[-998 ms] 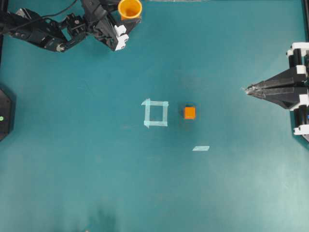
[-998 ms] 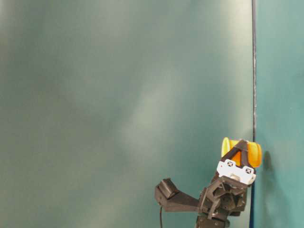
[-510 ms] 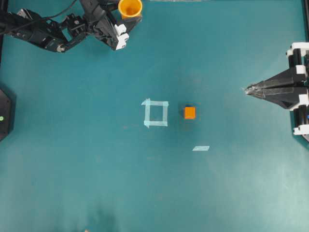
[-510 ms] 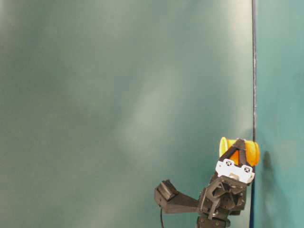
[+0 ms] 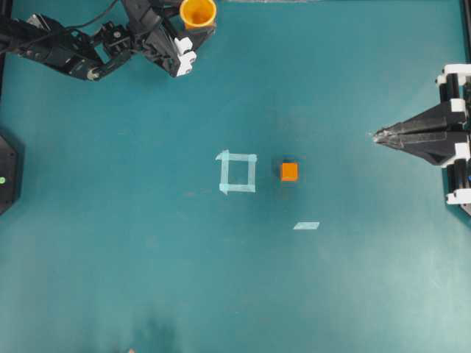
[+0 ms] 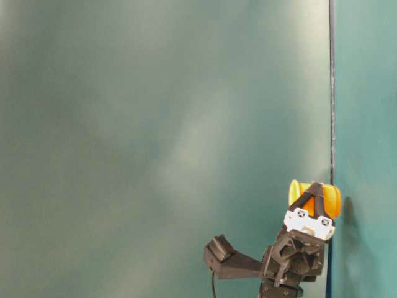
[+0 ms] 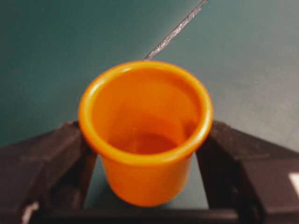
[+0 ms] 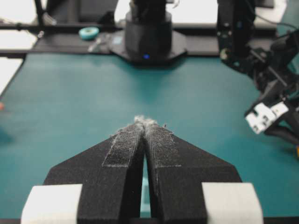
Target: Move the cup backward with left arm.
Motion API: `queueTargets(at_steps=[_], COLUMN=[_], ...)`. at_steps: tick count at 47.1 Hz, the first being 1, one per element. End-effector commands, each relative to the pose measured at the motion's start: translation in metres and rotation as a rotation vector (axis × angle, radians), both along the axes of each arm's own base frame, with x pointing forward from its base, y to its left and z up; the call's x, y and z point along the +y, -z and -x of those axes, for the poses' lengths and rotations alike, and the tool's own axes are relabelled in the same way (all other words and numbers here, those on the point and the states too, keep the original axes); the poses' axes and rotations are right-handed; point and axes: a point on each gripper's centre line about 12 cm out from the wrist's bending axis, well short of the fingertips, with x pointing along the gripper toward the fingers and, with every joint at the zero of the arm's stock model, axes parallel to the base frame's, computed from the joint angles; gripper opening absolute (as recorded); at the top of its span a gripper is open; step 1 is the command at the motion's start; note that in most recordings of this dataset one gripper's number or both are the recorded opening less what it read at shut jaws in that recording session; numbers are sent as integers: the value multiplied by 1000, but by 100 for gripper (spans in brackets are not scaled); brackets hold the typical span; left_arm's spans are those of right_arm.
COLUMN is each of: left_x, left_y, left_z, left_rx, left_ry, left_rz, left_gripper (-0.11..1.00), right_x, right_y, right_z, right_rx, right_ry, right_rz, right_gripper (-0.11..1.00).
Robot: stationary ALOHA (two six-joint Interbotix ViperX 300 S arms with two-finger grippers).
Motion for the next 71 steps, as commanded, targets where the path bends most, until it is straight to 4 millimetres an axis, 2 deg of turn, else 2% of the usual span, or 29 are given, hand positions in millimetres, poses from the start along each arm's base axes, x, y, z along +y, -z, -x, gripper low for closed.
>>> queueTargets(at_steps=[1, 71], left_x=[4, 3], left_y=[-9, -8], left_z=[-3, -2], left_rx=[-32, -40], left_ry=[-5, -3], left_rz=[-19, -26], left_gripper=[63, 63], right_x=[0, -1], right_y=[-11, -10], right_z=[-3, -4], right_rx=[-26, -21], right_ry=[2, 5], right_rz=[2, 3], right_gripper=[0, 0])
